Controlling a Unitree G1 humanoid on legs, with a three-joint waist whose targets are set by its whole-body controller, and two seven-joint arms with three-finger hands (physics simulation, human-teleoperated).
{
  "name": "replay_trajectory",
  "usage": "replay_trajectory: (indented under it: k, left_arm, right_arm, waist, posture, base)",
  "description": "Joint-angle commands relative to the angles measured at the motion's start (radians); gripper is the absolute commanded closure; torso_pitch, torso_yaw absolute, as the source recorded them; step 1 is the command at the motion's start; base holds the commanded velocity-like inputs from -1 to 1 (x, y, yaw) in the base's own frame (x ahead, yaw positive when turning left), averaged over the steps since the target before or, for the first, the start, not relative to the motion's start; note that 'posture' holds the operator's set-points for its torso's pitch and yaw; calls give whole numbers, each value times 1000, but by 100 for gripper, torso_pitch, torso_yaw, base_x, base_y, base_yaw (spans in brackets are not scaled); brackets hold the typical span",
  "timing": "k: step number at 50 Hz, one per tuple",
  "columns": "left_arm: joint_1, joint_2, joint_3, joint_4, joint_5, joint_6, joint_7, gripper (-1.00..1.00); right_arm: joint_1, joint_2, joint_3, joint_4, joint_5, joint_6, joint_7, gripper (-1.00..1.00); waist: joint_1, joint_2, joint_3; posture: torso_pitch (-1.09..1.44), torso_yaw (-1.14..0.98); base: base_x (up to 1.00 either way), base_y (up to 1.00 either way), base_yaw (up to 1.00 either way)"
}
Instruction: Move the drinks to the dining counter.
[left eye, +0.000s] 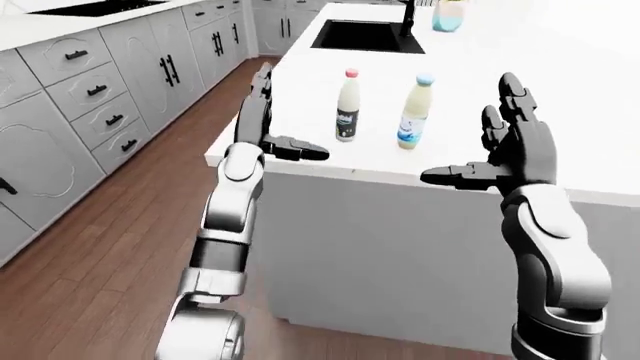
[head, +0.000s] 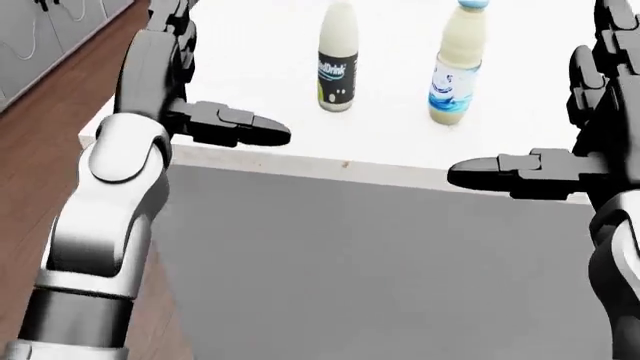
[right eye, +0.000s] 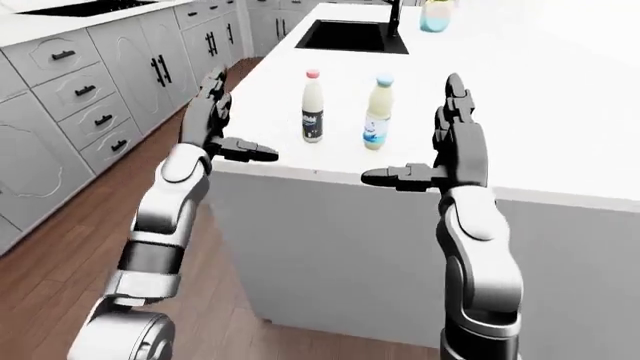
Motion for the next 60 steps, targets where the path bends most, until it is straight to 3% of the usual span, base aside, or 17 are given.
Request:
replay_trajectory:
  k: [1,2,7,10,11,17,21,35,37,38,39,41,45,49,51,52,60]
  left_arm:
    - [-22,12,6,-144,6,59,-12,-100]
    - [-5,18,11,-194,7,88,-16,-100]
    - [65,24,22,-371,4,207,-20,-100]
    - [131,19,14,-545,6,325,-27,-100]
    - [137,18,13,-560,7,336,-31,-100]
    - [141,19,16,-595,7,382,-46,-100]
    - [141,15,11,-621,11,403,-50,-100]
    - [153,4,12,-618,9,384,-54,-100]
    - [156,1,2,-621,12,381,-56,-100]
    - [156,0,-1,-624,14,387,-59,-100]
    - [156,-1,-1,-623,15,385,-61,-100]
    - [151,-1,10,-625,10,387,-56,-100]
    - [160,-2,6,-629,8,385,-54,-100]
    - [173,-4,3,-644,9,390,-55,-100]
    - [177,-5,2,-647,10,391,-55,-100]
    - [177,-5,2,-648,10,393,-55,-100]
    - [181,-5,1,-653,16,394,-61,-100]
  right_arm:
    - [-21,-17,-13,-28,-24,-41,8,-100]
    - [-21,-14,-12,-34,-29,-33,11,-100]
    - [-24,-2,-2,-41,-40,-38,29,-100]
    - [-18,-1,-7,-47,-45,-39,43,-100]
    - [-21,0,-8,-51,-45,-36,44,-100]
    - [-17,13,6,-33,-57,-74,55,-100]
    - [-16,24,13,-42,-55,-75,60,-100]
    - [-14,27,9,-41,-49,-85,70,-100]
    - [-13,25,9,-38,-49,-87,71,-100]
    - [-15,24,9,-42,-48,-82,71,-100]
    - [-15,23,10,-44,-48,-80,72,-100]
    - [-14,24,9,-48,-45,-80,71,-100]
    - [-14,20,7,-57,-43,-72,74,-100]
    - [1,29,11,-48,-48,-94,75,-100]
    - [6,31,10,-44,-46,-104,77,-100]
    - [5,30,8,-46,-45,-102,78,-100]
    - [10,29,4,-49,-41,-106,76,-100]
  waist:
    - [-17,2,-5]
    - [-1,-37,7]
    - [26,-58,-18]
    - [19,-179,-44]
    - [1,-113,-2]
    - [2,-64,-4]
    - [-3,40,-31]
    - [-3,-77,-4]
    - [-6,-120,-13]
    - [-10,-170,-37]
    - [-17,-104,-4]
    - [1,-115,-20]
    - [-4,-70,-12]
    - [-12,-6,-15]
    - [-7,56,-38]
    - [2,27,-19]
    - [8,-35,-7]
  posture:
    - [0,0]
    - [0,0]
    - [0,0]
    - [0,0]
    - [0,0]
    - [0,0]
    - [0,0]
    - [0,0]
    - [0,0]
    - [0,0]
    - [0,0]
    - [0,0]
    - [0,0]
    - [0,0]
    - [0,0]
    - [0,0]
    - [0,0]
  base:
    - [0,100,0]
    - [0,0,100]
    - [0,0,100]
    - [0,0,100]
    - [0,0,100]
    - [0,0,100]
    - [0,0,100]
    - [0,0,100]
    - [0,0,100]
    - [0,0,100]
    - [0,0,100]
    - [0,0,100]
    - [0,0,100]
    - [0,0,100]
    - [0,0,100]
    - [0,0,100]
    - [0,0,100]
